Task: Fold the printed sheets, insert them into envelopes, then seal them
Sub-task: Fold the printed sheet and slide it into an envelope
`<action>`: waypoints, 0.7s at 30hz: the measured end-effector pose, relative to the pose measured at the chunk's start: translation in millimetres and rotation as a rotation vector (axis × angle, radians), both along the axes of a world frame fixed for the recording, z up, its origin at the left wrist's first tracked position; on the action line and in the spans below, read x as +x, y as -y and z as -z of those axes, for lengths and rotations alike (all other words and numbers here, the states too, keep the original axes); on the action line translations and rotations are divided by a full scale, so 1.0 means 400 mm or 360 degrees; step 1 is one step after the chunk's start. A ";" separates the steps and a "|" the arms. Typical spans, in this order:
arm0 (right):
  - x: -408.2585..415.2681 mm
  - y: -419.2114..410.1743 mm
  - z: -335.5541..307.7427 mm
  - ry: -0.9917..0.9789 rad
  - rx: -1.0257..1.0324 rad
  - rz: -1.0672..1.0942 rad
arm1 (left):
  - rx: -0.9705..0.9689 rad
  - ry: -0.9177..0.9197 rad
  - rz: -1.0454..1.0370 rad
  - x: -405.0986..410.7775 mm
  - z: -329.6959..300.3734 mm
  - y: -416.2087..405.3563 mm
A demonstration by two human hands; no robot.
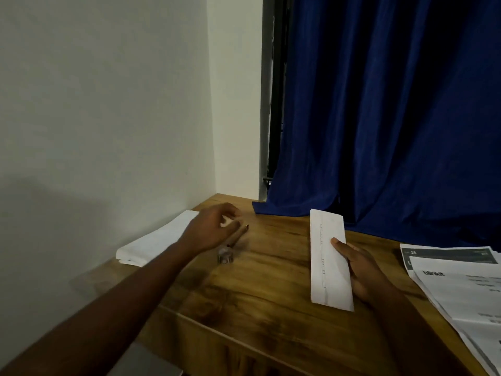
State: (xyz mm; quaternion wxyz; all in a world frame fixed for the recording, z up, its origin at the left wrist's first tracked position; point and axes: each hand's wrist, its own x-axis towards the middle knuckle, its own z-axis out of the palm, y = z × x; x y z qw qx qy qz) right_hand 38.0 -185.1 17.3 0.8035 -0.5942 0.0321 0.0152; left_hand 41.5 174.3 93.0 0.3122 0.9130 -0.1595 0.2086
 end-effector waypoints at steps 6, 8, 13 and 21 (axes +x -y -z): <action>0.005 0.008 0.003 0.0002 0.0010 0.0013 | 0.0631 -0.0494 -0.0662 0.089 0.029 -0.234; 0.005 0.010 0.003 0.0000 0.0008 0.0012 | 0.0724 -0.0640 -0.0723 0.096 0.041 -0.269; -0.002 0.005 -0.005 0.0004 -0.0018 0.0039 | 0.0790 -0.0739 -0.0715 0.098 0.057 -0.297; -0.006 0.001 -0.009 -0.0041 -0.0050 0.0075 | 0.1051 -0.0396 -0.0872 0.072 0.034 -0.270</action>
